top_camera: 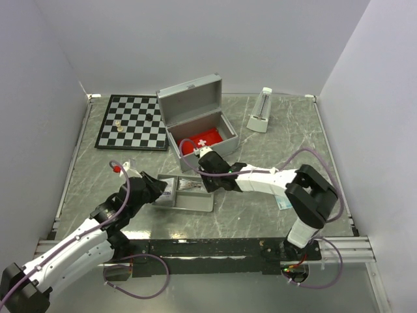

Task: Organize the medicine kit

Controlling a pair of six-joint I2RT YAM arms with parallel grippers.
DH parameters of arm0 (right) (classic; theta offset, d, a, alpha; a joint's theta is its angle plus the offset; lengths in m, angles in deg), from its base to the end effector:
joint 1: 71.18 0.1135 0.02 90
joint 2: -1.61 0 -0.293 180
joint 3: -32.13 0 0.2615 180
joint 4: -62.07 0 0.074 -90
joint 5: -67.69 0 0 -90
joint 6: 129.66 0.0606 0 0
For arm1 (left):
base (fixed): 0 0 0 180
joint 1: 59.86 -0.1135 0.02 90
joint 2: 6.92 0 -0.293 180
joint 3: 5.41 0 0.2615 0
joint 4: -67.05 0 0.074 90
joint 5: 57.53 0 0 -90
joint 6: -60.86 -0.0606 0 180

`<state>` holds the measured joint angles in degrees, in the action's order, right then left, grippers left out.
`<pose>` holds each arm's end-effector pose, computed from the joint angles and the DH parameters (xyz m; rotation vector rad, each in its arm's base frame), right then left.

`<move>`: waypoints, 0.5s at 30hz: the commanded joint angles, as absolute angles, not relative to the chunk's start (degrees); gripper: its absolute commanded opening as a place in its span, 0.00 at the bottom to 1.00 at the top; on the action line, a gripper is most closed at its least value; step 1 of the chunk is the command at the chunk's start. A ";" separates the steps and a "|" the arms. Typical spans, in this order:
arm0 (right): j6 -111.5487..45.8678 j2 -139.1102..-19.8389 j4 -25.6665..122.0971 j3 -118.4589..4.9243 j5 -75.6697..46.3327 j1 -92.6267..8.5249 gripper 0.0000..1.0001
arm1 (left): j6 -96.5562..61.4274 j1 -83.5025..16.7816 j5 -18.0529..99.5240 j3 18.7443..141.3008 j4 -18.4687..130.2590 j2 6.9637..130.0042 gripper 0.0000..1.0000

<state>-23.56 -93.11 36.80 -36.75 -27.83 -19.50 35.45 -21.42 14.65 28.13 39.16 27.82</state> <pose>0.2301 0.2818 0.1870 -0.7229 2.3920 0.3919 0.1335 -0.0823 0.2110 -0.6758 2.0384 -0.7756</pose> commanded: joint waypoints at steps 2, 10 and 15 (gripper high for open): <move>-22.96 -95.17 39.24 -40.11 -26.60 -19.85 0.00 | 35.37 -21.63 16.65 27.98 40.17 28.76 0.24; -22.17 -73.39 35.03 -31.77 -35.22 -22.56 0.34 | 34.84 -21.71 11.65 28.86 37.89 26.21 0.27; -14.71 -69.67 29.75 -25.97 -32.69 -36.34 0.52 | 39.22 -21.89 4.19 27.81 34.99 28.05 0.27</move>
<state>-21.02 -70.58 35.69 -30.63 -31.81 -26.23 35.74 -21.42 11.17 27.73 37.65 27.10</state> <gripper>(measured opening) 0.486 0.274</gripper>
